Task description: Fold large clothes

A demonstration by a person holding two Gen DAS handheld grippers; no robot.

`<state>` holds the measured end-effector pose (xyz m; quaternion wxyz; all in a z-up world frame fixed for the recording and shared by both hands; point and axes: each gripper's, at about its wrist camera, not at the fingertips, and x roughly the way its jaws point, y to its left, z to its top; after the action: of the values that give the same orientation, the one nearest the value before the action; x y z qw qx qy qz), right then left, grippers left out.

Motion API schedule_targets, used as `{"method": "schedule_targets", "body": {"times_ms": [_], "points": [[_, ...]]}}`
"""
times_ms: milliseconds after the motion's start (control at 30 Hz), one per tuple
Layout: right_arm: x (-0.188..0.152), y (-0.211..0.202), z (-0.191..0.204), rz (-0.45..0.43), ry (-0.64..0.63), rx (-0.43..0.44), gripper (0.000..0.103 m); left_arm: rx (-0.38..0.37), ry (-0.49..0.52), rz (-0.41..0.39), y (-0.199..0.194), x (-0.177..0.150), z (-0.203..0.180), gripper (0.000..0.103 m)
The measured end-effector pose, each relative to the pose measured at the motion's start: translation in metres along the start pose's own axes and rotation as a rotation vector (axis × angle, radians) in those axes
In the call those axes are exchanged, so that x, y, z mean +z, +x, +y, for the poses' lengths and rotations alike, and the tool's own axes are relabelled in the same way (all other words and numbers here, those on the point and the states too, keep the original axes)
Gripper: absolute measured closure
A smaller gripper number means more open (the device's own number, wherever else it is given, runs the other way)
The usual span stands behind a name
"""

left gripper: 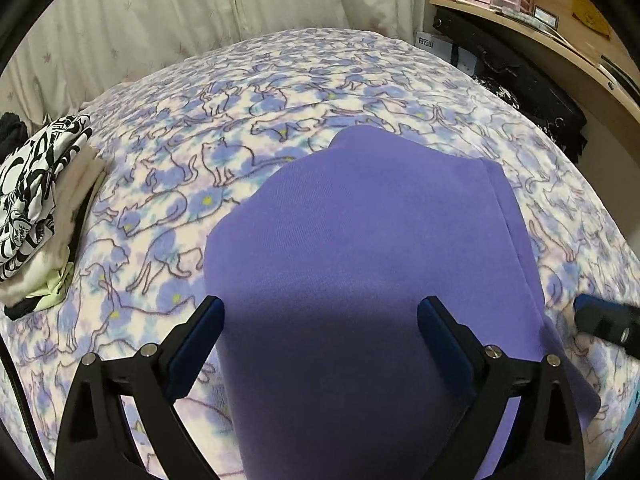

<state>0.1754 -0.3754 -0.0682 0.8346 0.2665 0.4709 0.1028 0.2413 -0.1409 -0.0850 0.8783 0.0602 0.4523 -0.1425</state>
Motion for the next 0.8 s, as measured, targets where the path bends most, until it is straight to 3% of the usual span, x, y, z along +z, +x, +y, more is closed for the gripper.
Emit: {"method": "schedule_targets", "body": {"times_ms": [233, 433, 533, 700, 800], "points": [[0.033, 0.015, 0.030, -0.059, -0.032, 0.012, 0.063, -0.003, -0.013, -0.008, -0.006, 0.006, 0.003, 0.006], [0.053, 0.040, 0.049, -0.073, -0.021, 0.057, 0.063, 0.037, 0.023, -0.118, -0.028, 0.019, 0.004, 0.007], [0.062, 0.061, 0.050, -0.059, 0.002, 0.070, 0.063, 0.045, -0.010, -0.152, -0.031, 0.024, 0.014, 0.006], [0.066, 0.092, 0.036, -0.023, 0.011, -0.020, 0.069, -0.003, -0.144, -0.161, -0.025, 0.024, 0.044, 0.007], [0.061, 0.105, 0.015, 0.003, 0.031, -0.041, 0.084, 0.000, -0.170, -0.131, -0.008, 0.019, 0.051, 0.007]]}}
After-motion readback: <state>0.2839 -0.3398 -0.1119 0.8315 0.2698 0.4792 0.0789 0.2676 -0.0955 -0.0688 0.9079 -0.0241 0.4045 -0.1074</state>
